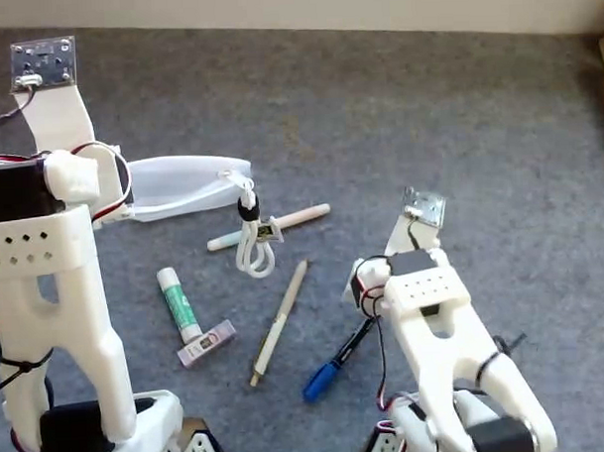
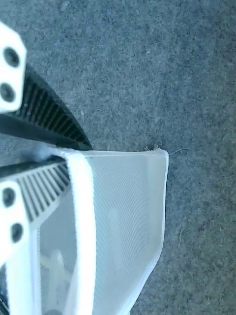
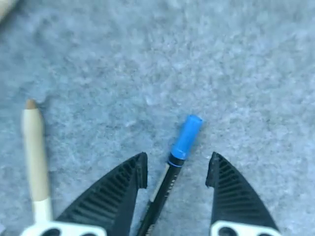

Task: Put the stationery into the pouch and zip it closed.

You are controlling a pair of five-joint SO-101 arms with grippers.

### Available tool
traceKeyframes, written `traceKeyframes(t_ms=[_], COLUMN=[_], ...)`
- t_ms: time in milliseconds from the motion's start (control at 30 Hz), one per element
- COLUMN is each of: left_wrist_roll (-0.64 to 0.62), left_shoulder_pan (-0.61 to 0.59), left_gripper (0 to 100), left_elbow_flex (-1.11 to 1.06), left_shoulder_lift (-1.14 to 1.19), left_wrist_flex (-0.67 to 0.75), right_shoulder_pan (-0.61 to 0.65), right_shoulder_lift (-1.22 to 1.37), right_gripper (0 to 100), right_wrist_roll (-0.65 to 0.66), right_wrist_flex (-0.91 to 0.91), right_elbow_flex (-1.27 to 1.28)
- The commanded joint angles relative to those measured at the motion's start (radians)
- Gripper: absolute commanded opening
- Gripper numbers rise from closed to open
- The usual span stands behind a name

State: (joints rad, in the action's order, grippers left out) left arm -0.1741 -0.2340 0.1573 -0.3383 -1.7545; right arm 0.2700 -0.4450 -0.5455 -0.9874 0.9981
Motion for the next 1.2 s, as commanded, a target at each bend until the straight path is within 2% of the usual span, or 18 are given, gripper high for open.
traceKeyframes(t_ms=[0, 200, 400, 833, 1167], left_wrist_roll=[0.006, 0.006, 0.006, 0.006, 0.009], left_shoulder_pan=[-0.007, -0.007, -0.007, -0.007, -0.007], left_gripper=[1, 1, 1, 1, 1], left_elbow_flex=[-0.002, -0.002, -0.002, -0.002, -0.028], left_shoulder_lift=[-0.005, -0.005, -0.005, -0.005, -0.012], left_wrist_flex=[-0.008, -0.008, -0.008, -0.009, -0.006], right_shoulder_pan=[0.013, -0.010, -0.021, -0.022, -0.016], right_shoulder_lift=[0.139, 0.295, 0.305, 0.291, -0.068], right_gripper=[19.1, 17.3, 0.1, 0.5, 0.5], right_wrist_roll=[-0.015, -0.012, -0.005, -0.005, -0.005], right_wrist_flex=[0.038, 0.054, 0.054, 0.048, 0.056], right_elbow_flex=[-0.041, -0.116, -0.136, -0.136, -0.033])
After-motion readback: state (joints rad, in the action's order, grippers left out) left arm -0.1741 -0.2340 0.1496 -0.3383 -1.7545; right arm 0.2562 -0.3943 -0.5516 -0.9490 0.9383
